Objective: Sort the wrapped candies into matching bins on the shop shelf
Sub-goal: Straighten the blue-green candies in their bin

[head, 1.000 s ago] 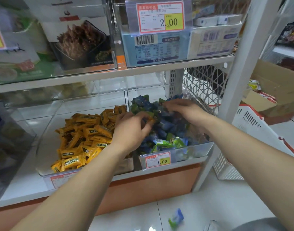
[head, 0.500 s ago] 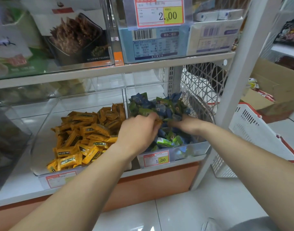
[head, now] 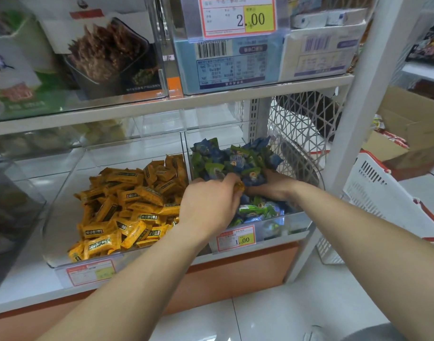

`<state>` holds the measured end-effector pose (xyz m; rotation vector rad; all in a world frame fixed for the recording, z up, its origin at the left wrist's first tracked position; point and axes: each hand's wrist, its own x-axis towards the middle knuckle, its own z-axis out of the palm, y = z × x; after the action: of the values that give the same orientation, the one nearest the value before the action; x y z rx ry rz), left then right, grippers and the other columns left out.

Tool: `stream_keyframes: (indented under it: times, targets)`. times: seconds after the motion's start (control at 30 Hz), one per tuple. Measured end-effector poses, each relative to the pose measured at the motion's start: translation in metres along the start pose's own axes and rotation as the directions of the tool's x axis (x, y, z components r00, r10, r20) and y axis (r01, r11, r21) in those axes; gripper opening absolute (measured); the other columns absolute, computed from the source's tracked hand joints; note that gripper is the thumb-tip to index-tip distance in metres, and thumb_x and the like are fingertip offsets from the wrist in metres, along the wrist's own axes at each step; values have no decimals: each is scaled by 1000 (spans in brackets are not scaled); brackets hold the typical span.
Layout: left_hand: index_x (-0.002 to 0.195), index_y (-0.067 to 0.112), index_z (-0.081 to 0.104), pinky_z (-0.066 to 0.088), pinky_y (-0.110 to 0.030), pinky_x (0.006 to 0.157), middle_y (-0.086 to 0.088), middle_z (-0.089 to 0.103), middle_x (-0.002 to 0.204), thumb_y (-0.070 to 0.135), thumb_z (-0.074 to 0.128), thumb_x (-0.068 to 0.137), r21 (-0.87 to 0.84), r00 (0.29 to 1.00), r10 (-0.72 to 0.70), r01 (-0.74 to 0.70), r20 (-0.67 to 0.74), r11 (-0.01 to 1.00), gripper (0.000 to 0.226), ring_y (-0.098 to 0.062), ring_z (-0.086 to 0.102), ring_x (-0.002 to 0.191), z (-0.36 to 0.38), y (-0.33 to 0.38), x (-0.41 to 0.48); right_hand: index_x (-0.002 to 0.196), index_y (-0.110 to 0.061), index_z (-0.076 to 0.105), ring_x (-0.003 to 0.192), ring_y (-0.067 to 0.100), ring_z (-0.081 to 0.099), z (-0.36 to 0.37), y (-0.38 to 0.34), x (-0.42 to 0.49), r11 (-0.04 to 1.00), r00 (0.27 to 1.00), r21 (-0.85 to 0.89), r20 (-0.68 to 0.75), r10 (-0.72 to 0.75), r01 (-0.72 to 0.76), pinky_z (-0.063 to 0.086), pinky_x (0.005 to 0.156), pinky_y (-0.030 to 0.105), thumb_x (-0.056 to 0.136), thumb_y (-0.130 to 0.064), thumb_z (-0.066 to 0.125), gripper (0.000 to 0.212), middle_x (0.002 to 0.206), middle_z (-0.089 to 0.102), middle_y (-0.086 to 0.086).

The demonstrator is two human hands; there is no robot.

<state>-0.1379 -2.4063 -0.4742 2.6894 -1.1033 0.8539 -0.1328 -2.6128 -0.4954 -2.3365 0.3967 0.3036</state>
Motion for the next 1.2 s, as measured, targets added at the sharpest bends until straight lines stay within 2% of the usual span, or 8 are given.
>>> stream_keyframes:
  times: [0.2,0.33,0.5,0.7,0.77,0.87,0.97,1.2]
  targets:
    - [103,29,66,30,-28,53,3,60,57,44,55,94,-9,1000,-2,2,-8,1000,21,-22,57,48,2,-1,-1,156,-26,22,136,31,44,0,-2,2,996,994,-11,-52,92,-93,40,111,40,68,-63,79,112,153,42,8]
    - [106,31,65,31,-28,54,4,61,58,46,51,96,-37,999,-34,34,-8,999,22,-21,59,50,3,-1,0,127,-32,54,107,9,60,-3,1,-5,986,999,168,30,14,-19,47,85,15,73,-42,85,63,131,59,-6]
    - [112,35,60,30,-30,56,3,68,67,51,41,99,-88,994,-100,103,42,991,28,-23,63,60,4,-1,2,120,-17,68,115,22,62,-4,3,-15,936,999,351,48,-18,1,46,102,35,75,-29,85,50,118,70,2]
    - [117,36,57,30,-31,58,2,70,72,51,42,98,-146,989,-125,136,80,980,28,-23,65,66,2,-1,3,107,-10,69,76,22,69,-17,-14,-27,614,998,789,31,-57,11,54,66,30,90,-27,70,24,94,73,12]
    - [119,36,56,31,-31,58,3,70,73,51,42,99,-176,988,-129,144,90,974,29,-22,65,67,0,-2,4,107,-13,68,84,25,66,-21,-23,-28,520,997,854,30,-70,11,52,76,33,95,-35,61,27,102,71,12]
    - [122,35,55,41,-31,57,4,72,83,49,43,100,-264,983,-169,183,74,947,29,-23,67,74,-4,-4,4,118,-15,70,102,33,66,-26,-35,-32,574,997,818,1,-73,41,49,93,44,98,-51,46,48,115,72,13]
    - [126,33,48,49,-34,57,5,72,87,41,46,101,-420,973,-230,224,37,880,26,-24,66,74,-8,-7,4,123,-17,70,104,30,65,-28,-42,-37,627,995,778,24,-98,43,52,81,38,99,-56,37,56,121,70,14]
    - [125,30,49,52,-37,62,2,70,90,34,50,101,-494,961,-272,256,39,831,25,-25,66,77,-9,-9,8,124,-18,66,108,33,65,-26,-29,-46,680,972,717,21,-234,149,54,81,39,93,3,43,44,124,69,13]
